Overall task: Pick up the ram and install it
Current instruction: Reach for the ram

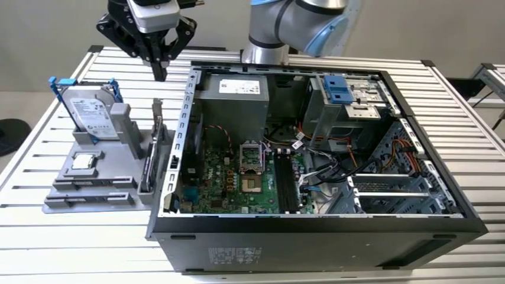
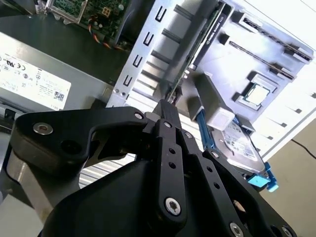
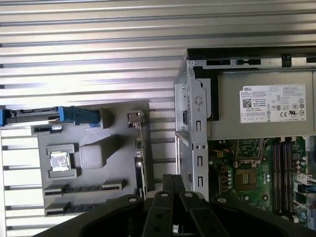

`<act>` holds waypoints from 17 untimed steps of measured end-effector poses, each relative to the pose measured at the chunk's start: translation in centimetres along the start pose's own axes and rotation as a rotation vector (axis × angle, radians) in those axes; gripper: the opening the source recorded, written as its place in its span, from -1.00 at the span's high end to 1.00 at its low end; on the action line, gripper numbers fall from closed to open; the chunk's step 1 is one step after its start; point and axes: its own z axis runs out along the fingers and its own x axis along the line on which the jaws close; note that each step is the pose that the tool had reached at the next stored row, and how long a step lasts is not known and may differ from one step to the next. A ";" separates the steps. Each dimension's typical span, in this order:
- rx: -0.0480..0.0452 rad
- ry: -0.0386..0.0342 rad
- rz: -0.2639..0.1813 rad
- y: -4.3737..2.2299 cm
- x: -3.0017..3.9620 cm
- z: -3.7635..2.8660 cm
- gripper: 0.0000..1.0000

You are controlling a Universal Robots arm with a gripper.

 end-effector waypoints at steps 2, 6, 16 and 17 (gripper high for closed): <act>0.0000 0.0002 -0.003 -0.02 0.26 -0.01 1.00; -0.0001 0.0006 -0.010 -0.05 0.78 -0.02 1.00; -0.0005 0.0015 -0.028 -0.13 2.06 -0.03 1.00; -0.0005 0.0016 -0.030 -0.13 2.19 -0.03 1.00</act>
